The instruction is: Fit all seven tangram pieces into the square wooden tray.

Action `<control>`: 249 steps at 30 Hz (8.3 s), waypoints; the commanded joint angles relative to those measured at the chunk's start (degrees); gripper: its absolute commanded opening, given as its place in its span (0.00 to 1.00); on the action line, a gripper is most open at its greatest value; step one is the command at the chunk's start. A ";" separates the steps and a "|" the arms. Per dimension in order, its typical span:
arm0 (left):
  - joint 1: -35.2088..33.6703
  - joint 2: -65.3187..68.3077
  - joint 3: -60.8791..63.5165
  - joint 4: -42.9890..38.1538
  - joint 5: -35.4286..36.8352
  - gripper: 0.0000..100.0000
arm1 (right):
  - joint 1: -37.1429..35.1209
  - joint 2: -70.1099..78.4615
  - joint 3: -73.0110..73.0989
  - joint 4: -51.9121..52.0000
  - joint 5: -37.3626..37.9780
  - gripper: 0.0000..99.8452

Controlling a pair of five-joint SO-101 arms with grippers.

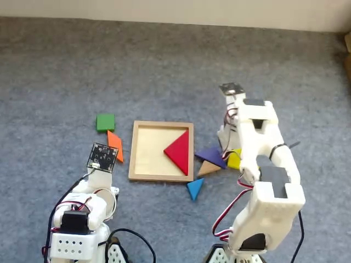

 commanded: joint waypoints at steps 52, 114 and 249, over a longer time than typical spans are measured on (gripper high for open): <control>-0.48 -2.86 1.10 0.35 -0.44 0.01 | 1.19 -5.67 12.97 -2.51 15.30 0.36; -0.48 -2.86 1.10 0.35 -0.44 0.01 | -19.30 -32.31 12.70 1.63 15.82 0.23; -0.48 -2.86 1.10 0.35 -0.44 0.01 | -19.82 -29.23 18.68 3.12 -16.18 0.35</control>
